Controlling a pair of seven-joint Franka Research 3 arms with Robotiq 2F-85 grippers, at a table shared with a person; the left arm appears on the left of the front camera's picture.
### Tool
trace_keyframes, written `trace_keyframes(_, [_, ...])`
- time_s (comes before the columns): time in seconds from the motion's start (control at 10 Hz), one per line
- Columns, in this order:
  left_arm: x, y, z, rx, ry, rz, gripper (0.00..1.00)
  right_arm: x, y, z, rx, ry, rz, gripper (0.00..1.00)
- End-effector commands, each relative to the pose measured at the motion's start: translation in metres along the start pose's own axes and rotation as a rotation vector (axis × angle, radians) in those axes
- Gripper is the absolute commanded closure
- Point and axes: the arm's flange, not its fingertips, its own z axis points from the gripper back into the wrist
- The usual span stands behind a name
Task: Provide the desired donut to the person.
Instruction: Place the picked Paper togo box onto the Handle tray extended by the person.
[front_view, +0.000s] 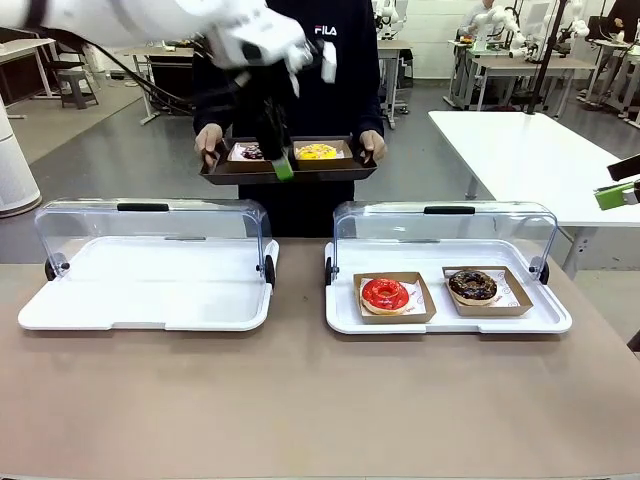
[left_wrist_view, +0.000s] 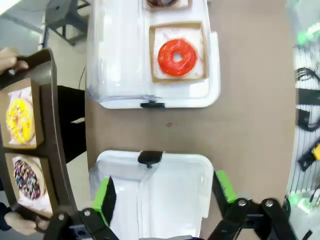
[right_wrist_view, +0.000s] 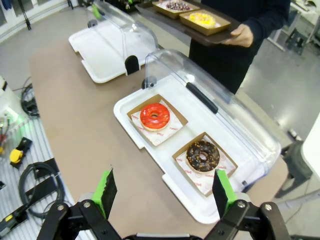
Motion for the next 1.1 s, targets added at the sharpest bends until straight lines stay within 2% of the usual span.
trace_keyframes(0.0, [-0.073,-0.066,0.047,0.028,-0.09,0.152,0.0,-0.001,0.0,-0.003,0.012,-0.019,0.004,0.0])
trace_keyframes(0.3, [-0.153,-0.129,0.054,0.086,-0.241,0.24,0.0,-0.001,0.0,-0.003,0.012,-0.019,0.004,0.0])
trace_keyframes(0.4, [-0.185,-0.153,0.056,0.152,-0.258,0.301,0.0,-0.001,0.0,-0.003,0.012,-0.019,0.004,0.0])
trace_keyframes(0.5, [-0.212,-0.169,0.058,0.197,-0.31,0.319,0.0,-0.001,0.0,-0.003,0.012,-0.019,0.004,0.0])
trace_keyframes(0.6, [-0.237,-0.184,0.056,0.247,-0.315,0.346,0.0,-0.001,0.0,-0.003,0.012,-0.019,0.004,0.0])
trace_keyframes(0.8, [-0.274,-0.195,0.056,0.286,-0.387,0.378,0.0,-0.001,0.0,-0.003,0.012,-0.019,0.004,0.0])
trace_keyframes(1.0, [-0.29,-0.195,0.06,0.274,-0.41,0.391,0.0,-0.001,0.0,-0.003,0.012,-0.019,0.004,0.0])
